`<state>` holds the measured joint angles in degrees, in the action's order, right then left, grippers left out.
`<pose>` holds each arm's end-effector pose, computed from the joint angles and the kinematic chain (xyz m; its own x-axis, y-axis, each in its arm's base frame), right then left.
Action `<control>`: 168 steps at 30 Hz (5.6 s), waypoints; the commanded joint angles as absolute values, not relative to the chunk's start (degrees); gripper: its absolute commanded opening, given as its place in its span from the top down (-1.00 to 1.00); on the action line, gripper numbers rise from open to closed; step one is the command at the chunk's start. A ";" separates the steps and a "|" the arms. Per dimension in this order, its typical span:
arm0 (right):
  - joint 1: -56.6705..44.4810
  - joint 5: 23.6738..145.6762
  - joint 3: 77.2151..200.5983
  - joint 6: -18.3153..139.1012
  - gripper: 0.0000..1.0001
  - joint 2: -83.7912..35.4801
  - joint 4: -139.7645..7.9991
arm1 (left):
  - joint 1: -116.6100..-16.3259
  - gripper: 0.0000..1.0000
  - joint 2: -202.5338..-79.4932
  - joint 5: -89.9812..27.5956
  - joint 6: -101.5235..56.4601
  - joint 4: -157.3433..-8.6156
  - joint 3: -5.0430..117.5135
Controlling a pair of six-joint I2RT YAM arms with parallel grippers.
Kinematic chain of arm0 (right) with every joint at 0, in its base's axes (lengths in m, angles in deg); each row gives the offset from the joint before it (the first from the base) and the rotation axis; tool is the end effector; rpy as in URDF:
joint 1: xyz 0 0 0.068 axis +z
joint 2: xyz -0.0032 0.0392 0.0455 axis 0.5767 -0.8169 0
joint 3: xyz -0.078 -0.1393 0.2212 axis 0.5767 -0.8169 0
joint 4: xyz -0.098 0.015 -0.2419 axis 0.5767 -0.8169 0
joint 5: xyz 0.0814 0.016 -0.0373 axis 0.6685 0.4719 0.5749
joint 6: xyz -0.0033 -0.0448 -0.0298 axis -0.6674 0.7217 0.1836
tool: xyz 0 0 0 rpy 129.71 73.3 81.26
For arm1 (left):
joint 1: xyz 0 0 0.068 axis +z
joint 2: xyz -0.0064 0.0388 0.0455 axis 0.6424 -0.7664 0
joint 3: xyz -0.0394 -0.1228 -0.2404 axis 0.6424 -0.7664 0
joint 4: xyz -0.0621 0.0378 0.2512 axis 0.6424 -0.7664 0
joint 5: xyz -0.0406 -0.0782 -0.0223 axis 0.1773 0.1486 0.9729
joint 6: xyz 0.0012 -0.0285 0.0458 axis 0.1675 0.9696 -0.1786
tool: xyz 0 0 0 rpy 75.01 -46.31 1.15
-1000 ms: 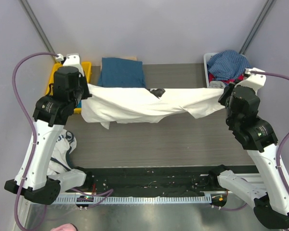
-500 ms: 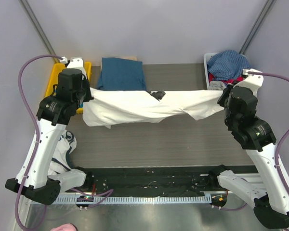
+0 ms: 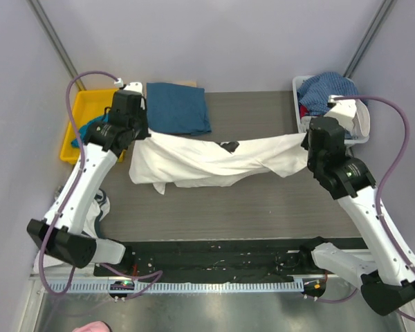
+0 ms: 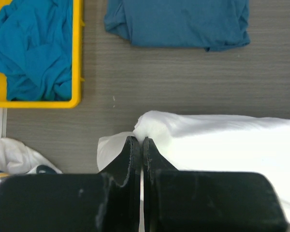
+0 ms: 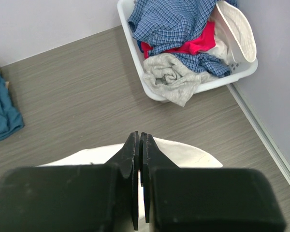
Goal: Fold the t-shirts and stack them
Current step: Flatten the tshirt out
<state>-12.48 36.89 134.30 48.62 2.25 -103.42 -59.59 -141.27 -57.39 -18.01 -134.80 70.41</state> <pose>0.1745 0.0482 0.4178 -0.2425 0.1625 -0.9564 0.3524 0.9333 0.0693 0.2563 -0.0796 0.4057 -0.5960 -0.0676 -0.8001 -0.0741 0.9968 -0.0290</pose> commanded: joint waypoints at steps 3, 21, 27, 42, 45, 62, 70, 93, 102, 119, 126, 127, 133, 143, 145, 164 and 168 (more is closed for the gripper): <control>-12.90 31.15 140.78 50.42 0.99 -4.60 -93.51 | -58.25 1.00 -151.03 -57.30 -19.52 -127.62 88.62; -12.90 47.31 121.13 38.74 0.98 3.41 -110.64 | -58.34 -0.81 -124.41 -41.41 2.87 -121.04 31.55; -12.90 50.32 117.41 35.30 0.98 1.03 -109.59 | -58.25 -0.99 -123.18 -39.10 7.64 -115.93 24.49; -12.90 50.58 116.89 35.30 0.98 -0.29 -108.36 | -58.25 -0.99 -143.81 -46.22 -0.44 -105.31 33.10; -12.81 50.84 116.62 35.48 0.98 -0.47 -107.83 | -58.25 -0.99 -151.36 -47.36 -1.15 -102.33 36.18; -12.90 50.49 115.83 36.27 0.98 -0.56 -107.12 | -58.25 0.57 -170.81 -48.24 -1.59 -98.53 44.44; -12.90 49.61 115.92 36.27 0.98 1.03 -107.21 | -58.25 1.00 -168.01 -47.19 -2.73 -100.37 48.05; -12.90 51.53 154.50 51.47 0.98 6.90 -100.62 | -58.34 1.00 -136.72 -50.97 -13.37 -133.42 108.95; -12.90 54.71 153.27 53.32 0.98 12.01 -102.73 | -58.34 1.00 -130.21 -50.18 -12.84 -137.20 108.00; -12.81 61.20 153.45 54.55 0.98 15.00 -105.45 | -58.25 1.00 -128.63 -55.36 -14.16 -138.35 113.70; -12.81 68.85 153.97 55.34 0.98 18.34 -104.40 | -58.25 1.00 -123.72 -56.85 -13.55 -134.05 112.21; -12.81 69.38 154.67 55.43 0.98 18.52 -104.40 | -58.25 1.00 -123.09 -57.20 -13.20 -133.52 112.04; -12.90 64.40 153.28 56.83 0.98 18.78 -101.94 | -58.34 1.00 -120.45 -59.57 -14.94 -126.49 107.30; -12.90 53.21 139.83 55.61 0.99 8.59 -86.84 | -58.16 1.00 -138.63 -63.44 -20.40 -109.52 99.19; -12.90 54.18 138.07 55.34 0.99 7.36 -84.90 | -58.07 1.00 -141.53 -62.66 -20.75 -107.68 100.17; -12.81 63.58 153.26 54.90 0.98 16.04 -97.27 | -58.07 1.00 -124.33 -57.91 -16.45 -125.86 107.99; -12.81 66.57 154.94 54.11 0.98 18.34 -101.40 | -57.99 1.00 -119.05 -58.87 -15.39 -129.29 107.90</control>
